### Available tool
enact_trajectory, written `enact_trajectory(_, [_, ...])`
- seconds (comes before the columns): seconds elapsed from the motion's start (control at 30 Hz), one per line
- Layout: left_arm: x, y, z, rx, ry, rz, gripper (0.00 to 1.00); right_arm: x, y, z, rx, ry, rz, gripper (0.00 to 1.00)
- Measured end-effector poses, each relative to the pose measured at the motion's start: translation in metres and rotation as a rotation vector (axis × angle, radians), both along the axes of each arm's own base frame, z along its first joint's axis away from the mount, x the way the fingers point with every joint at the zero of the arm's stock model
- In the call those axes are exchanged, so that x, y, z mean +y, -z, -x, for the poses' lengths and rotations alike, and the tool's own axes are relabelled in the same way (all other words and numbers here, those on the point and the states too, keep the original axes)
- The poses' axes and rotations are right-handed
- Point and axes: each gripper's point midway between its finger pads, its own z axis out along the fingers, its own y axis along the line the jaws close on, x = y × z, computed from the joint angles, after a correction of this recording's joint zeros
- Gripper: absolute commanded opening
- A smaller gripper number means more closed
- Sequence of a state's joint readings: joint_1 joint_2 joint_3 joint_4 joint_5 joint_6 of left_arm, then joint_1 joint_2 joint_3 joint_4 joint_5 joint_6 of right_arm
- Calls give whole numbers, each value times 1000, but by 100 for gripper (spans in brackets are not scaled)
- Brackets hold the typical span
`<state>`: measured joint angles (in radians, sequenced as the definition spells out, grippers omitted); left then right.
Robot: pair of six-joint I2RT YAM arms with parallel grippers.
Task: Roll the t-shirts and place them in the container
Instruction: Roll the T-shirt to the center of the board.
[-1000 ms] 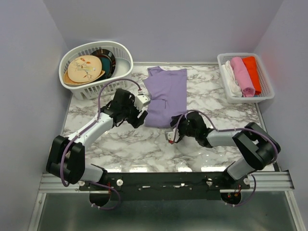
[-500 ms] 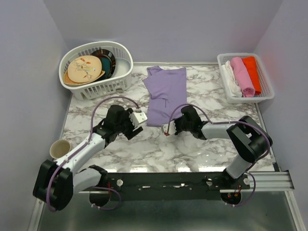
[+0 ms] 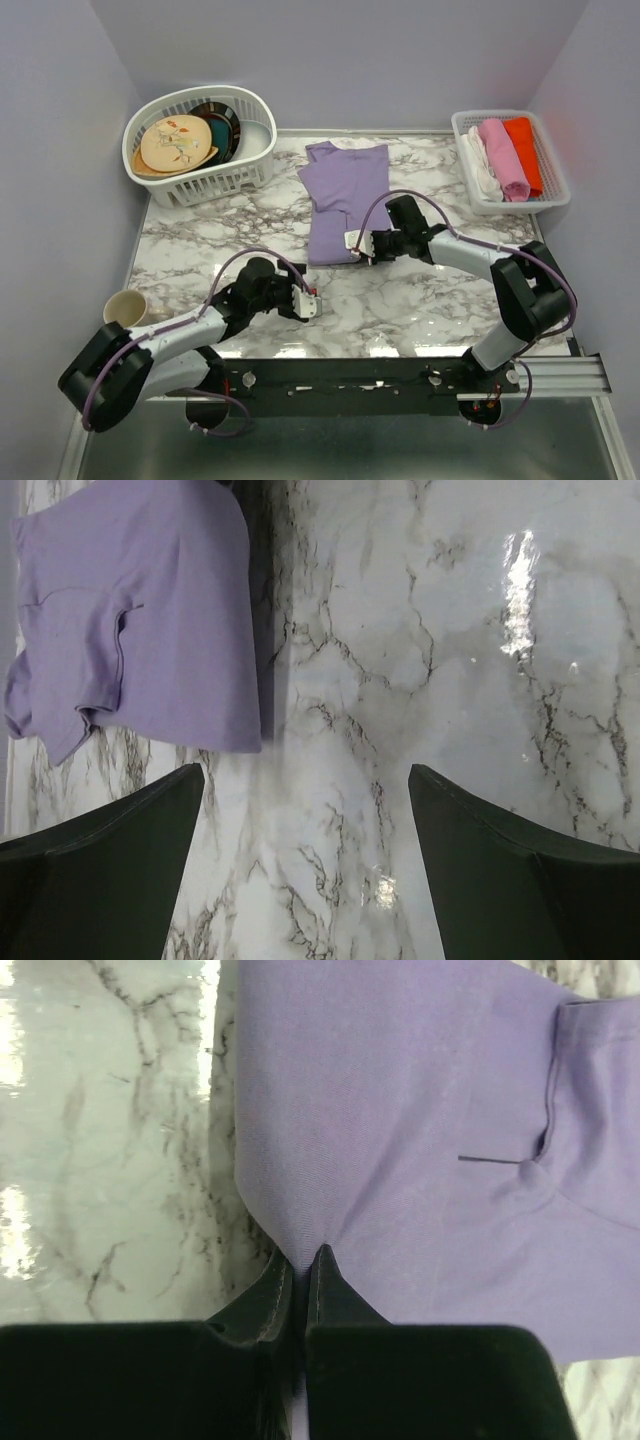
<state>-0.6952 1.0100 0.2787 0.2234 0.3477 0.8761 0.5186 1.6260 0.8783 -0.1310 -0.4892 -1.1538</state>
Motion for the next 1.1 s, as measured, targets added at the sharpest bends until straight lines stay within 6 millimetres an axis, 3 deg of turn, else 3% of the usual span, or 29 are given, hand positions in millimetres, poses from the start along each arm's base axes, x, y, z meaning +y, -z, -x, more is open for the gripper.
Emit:
enact_trajectory(0.37, [-15, 23, -36, -206, -8, -57, 91, -4, 2, 22, 111, -2, -9, 6])
enact_trajectory(0.8, [-42, 21, -64, -388, 18, -50, 88, -2, -5, 26, 165, 12, -28, 7])
enact_trajectory(0.9, [-48, 21, -72, -422, 19, -54, 81, -2, -4, 27, 171, 13, -27, 7])
enact_trajectory(1.1, [-55, 26, -81, -441, 31, -86, 50, -2, -4, 27, 173, 14, -28, 7])
